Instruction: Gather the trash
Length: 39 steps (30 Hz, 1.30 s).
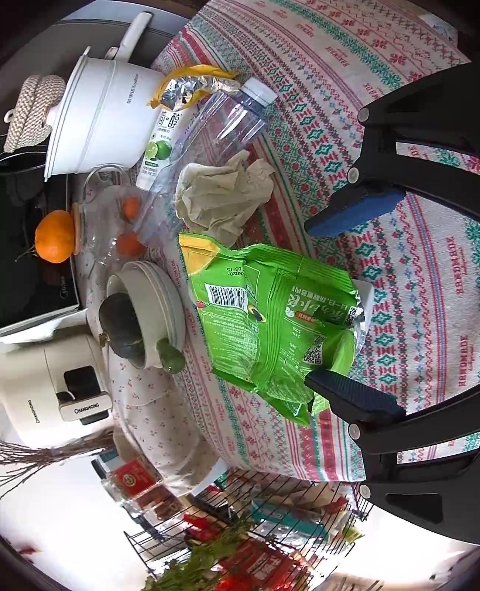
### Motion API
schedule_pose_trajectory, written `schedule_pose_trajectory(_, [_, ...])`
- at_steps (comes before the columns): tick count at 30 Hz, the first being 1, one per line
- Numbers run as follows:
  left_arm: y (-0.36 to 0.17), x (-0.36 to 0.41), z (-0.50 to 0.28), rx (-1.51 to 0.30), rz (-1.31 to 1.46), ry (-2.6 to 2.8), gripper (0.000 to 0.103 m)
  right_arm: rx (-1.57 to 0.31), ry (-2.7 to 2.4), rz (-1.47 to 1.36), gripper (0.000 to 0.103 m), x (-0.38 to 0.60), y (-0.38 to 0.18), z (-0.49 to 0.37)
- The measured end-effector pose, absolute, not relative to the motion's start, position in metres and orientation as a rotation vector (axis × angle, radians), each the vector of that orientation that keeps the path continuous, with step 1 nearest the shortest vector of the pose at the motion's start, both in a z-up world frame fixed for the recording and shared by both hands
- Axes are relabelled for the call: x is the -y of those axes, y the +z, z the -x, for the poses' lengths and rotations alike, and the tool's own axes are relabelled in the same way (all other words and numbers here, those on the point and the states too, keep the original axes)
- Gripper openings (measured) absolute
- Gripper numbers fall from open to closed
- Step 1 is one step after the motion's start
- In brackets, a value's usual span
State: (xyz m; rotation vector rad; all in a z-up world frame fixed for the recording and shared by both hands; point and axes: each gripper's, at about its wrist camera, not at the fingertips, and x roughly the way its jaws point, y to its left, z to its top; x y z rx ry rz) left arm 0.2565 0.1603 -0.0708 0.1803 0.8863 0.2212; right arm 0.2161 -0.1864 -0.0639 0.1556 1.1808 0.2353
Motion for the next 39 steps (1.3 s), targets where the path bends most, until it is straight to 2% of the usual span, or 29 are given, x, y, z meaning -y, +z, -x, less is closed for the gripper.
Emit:
schedule_pose_trajectory(2, [-0.074,-0.162,-0.263,-0.890,-0.173,0.235,0.066,-1.184,0.235,-0.161,0.095,0.185,-0.065,-0.217])
schedule_pose_trajectory(5, [-0.077,-0.164,-0.270,-0.904,-0.154,0.247,0.047,-1.186,0.235,-0.163,0.095,0.182,-0.065,-0.219])
schedule_pose_trajectory(6, [-0.076,-0.164,-0.270,-0.905,-0.149,0.249,0.035,-1.187,0.235,-0.160,0.095,0.181,-0.066,-0.219])
schedule_pose_trajectory(7, [-0.075,-0.164,-0.270,-0.906,-0.144,0.253,0.028,-1.189,0.234,-0.157,0.095,0.180,-0.067,-0.219])
schedule_pose_trajectory(8, [-0.073,-0.164,-0.270,-0.905,-0.139,0.260,0.027,-1.191,0.235,-0.155,0.095,0.180,-0.067,-0.220])
schedule_pose_trajectory(9, [-0.070,-0.164,-0.269,-0.899,-0.126,0.258,0.021,-1.193,0.234,-0.153,0.095,0.179,-0.068,-0.220])
schedule_pose_trajectory(12, [-0.061,-0.167,-0.262,-0.896,-0.078,0.235,0.013,-1.197,0.233,-0.151,0.095,0.178,-0.070,-0.221])
schedule_pose_trajectory(13, [-0.058,-0.167,-0.259,-0.893,-0.065,0.224,0.005,-1.196,0.233,-0.151,0.095,0.178,-0.070,-0.220])
schedule_pose_trajectory(30, [0.010,-0.227,-0.184,-0.796,0.317,0.071,0.001,-1.136,0.351,-0.084,0.095,0.138,-0.056,-0.216])
schedule_pose_trajectory(39, [0.023,-0.235,-0.149,-0.781,0.322,0.030,0.001,-1.033,0.513,-0.059,0.094,0.056,-0.037,-0.257])
